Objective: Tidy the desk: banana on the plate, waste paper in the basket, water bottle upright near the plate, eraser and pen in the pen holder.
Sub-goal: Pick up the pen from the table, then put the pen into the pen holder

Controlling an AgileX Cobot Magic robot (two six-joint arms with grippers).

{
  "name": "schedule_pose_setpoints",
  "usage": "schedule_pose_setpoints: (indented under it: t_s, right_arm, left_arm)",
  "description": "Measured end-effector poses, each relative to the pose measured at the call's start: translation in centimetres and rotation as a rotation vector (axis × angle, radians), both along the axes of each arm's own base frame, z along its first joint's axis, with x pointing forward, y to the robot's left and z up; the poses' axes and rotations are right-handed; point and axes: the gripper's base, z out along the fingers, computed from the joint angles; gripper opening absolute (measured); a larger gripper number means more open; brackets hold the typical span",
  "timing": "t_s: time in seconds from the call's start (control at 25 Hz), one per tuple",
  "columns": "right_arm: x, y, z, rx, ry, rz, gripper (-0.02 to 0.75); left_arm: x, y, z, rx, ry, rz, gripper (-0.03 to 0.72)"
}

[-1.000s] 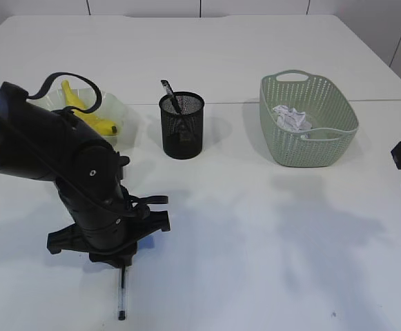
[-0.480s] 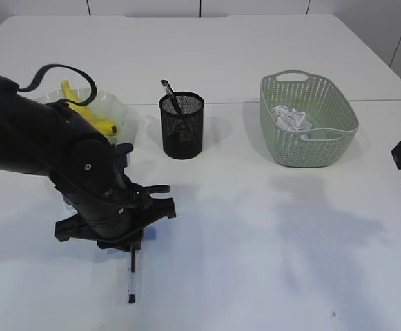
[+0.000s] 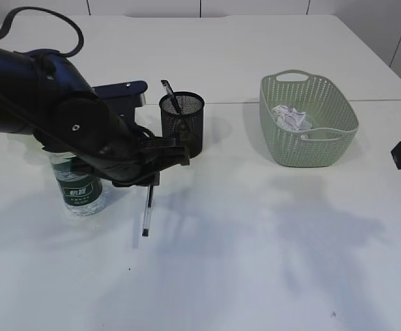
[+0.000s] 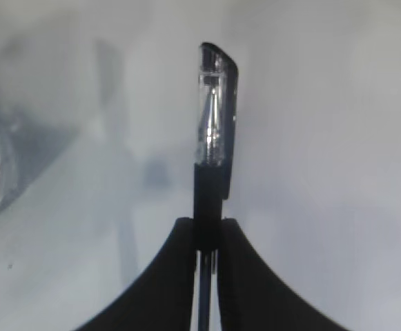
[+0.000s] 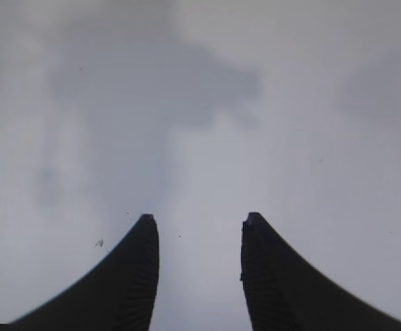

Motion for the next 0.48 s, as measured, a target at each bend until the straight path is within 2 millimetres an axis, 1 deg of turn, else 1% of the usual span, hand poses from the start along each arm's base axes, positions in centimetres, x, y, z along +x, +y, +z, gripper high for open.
schedule_pose_setpoints:
  t_s: [0.28,0.48]
  right_arm:
    - [0.0,0.0,0.0,0.0,0.0,0.0,0.305]
    - [0.0,0.0,0.0,0.0,0.0,0.0,0.305]
  left_arm:
    - [1.5,-1.5,2.5,-0.06,-0.228,-0.155,0.027]
    - [1.9,-2.4,3.5,-0.064,-0.371,-0.305,0.027]
